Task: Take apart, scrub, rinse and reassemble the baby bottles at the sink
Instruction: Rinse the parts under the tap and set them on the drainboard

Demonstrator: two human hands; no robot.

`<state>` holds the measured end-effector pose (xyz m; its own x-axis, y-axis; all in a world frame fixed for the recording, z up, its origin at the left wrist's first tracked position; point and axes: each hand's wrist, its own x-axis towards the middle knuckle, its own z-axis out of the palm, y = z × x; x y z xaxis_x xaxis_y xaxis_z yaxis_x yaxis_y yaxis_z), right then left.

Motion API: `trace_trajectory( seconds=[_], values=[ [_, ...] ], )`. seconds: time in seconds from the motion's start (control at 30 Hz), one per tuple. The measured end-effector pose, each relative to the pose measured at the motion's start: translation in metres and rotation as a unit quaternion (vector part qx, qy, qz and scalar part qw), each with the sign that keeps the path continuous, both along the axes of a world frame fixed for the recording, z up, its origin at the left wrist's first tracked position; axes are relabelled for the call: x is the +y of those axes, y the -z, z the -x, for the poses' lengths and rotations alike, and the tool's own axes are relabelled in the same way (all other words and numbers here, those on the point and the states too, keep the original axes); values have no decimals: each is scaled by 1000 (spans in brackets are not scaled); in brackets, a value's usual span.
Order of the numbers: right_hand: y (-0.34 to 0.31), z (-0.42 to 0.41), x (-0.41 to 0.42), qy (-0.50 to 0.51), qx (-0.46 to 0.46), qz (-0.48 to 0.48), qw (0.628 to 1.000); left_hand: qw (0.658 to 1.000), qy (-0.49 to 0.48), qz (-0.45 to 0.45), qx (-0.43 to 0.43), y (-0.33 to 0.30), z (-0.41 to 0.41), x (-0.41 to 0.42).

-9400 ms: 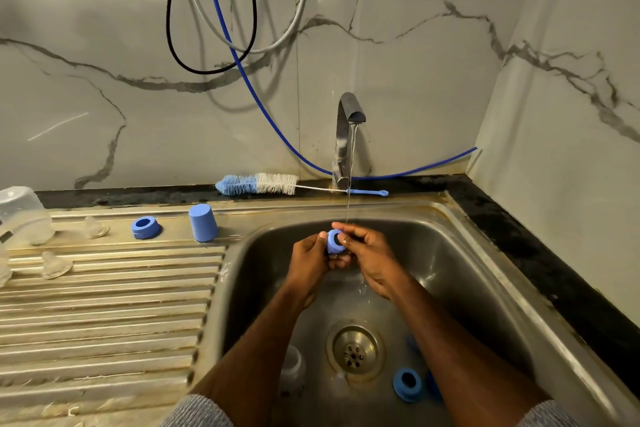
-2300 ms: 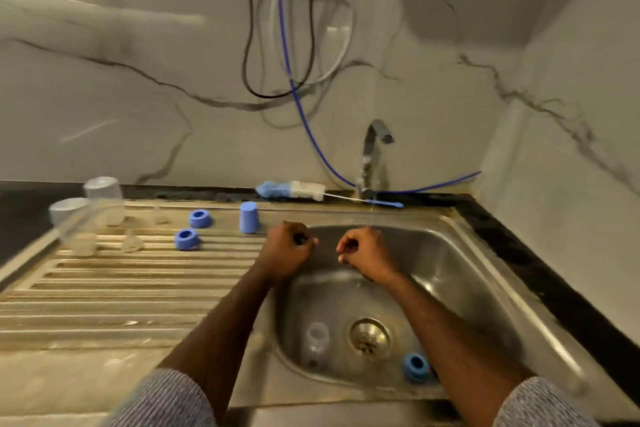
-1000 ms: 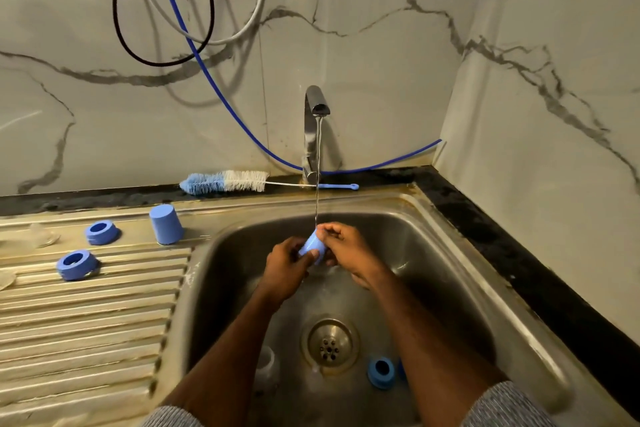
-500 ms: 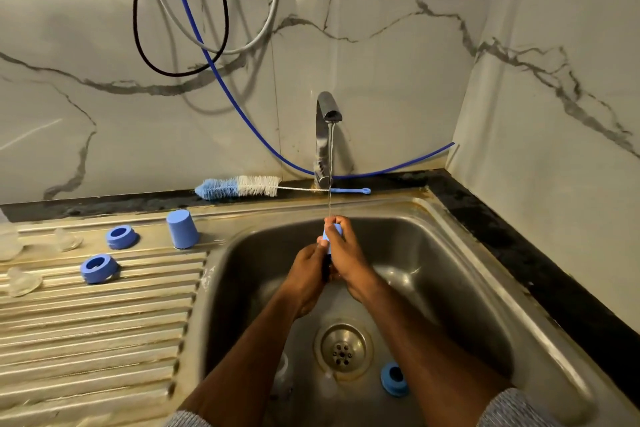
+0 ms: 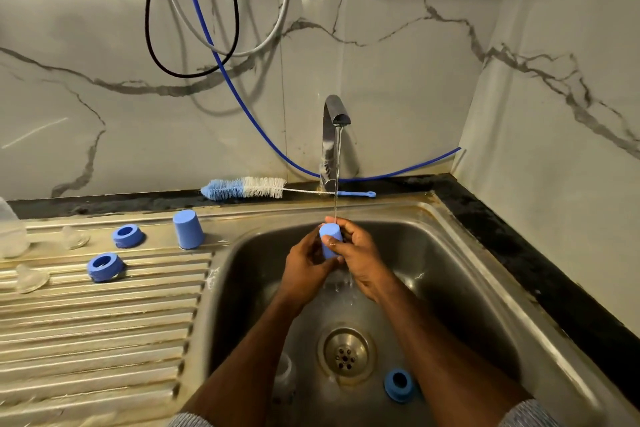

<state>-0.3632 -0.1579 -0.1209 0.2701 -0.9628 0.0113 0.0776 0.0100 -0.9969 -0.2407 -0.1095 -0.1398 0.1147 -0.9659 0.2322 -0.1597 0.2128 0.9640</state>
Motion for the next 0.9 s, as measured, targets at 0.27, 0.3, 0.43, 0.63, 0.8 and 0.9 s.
trace_trajectory(
  seconds=[0.27,0.3,0.43,0.63,0.8,0.9],
  values=[
    [1,-18,4,32,29,-33,999,978,-107,30,-176,-1,-1,-5],
    [2,-20,5,50,39,-20,998,974,-109,42,-194,-2,0,-4],
    [-5,-24,9,120,11,-35,992,959,-100,88,-251,-4,4,-5],
    [-10,-9,4,15,-147,-159,976,987,-73,50,-131,-4,1,-6],
    [-8,-10,1,21,-81,-111,990,989,-52,31,-134,-3,4,-6],
    [-11,-15,4,74,-23,-84,993,985,-45,47,-161,-1,7,-4]
  ],
)
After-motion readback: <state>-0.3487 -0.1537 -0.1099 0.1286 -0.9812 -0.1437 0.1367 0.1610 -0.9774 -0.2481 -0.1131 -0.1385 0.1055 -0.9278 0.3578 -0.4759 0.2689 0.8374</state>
